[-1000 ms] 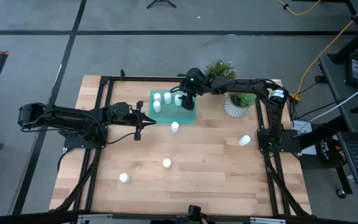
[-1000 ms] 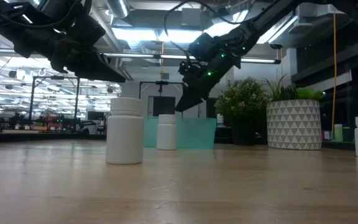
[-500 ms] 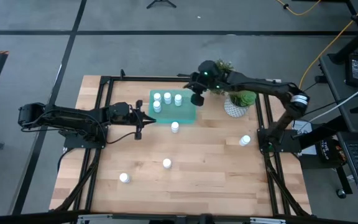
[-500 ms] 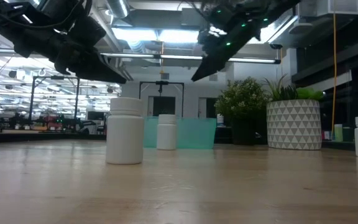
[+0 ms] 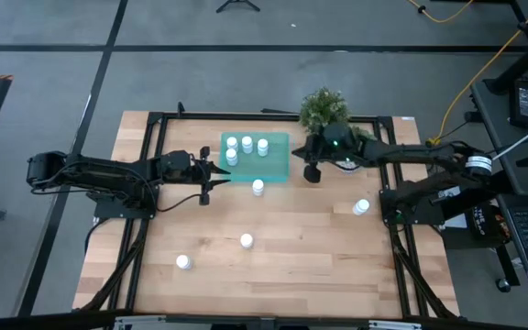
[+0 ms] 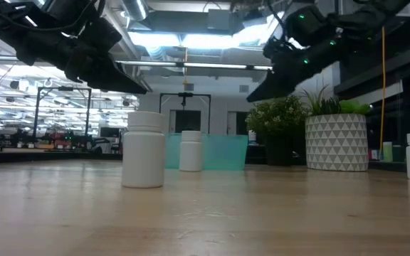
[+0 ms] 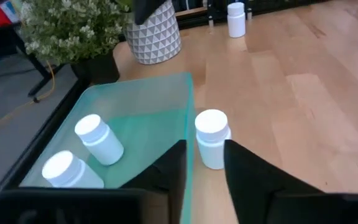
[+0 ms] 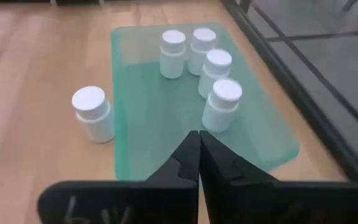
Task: Pick and place pill bottles into a basket
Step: Put the white pill bottle into the green bin
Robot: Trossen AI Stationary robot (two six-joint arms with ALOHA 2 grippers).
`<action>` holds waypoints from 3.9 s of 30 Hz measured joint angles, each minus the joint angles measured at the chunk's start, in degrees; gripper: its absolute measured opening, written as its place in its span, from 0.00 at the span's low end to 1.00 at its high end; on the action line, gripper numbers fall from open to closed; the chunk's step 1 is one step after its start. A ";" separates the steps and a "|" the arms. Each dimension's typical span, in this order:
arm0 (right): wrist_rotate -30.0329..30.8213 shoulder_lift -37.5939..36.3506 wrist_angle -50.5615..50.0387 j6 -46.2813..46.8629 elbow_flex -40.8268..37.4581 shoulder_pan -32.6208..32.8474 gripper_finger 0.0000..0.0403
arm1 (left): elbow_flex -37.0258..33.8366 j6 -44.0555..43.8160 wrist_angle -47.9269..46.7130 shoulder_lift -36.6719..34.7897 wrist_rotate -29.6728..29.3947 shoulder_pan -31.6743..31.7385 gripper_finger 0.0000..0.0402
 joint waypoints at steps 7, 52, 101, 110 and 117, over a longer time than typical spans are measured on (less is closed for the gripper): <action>0.24 -1.41 8.76 4.99 -6.50 2.41 0.02 | 0.00 5.17 3.28 -0.01 0.68 -1.26 0.46; 0.31 -1.38 17.17 4.64 -9.06 5.33 0.03 | 12.26 -12.09 -1.21 18.39 -2.47 -27.65 0.59; 0.33 -1.34 17.83 6.22 -9.06 7.56 0.03 | 22.43 -17.68 -8.57 34.35 -5.94 -31.70 0.59; 0.33 -1.34 17.85 6.28 -9.06 7.56 0.03 | 22.43 -17.68 -8.17 34.15 -5.96 -30.50 0.59; 0.33 -1.34 17.85 6.28 -9.06 7.57 0.03 | 22.43 -17.67 -8.20 34.15 -5.21 -30.15 0.59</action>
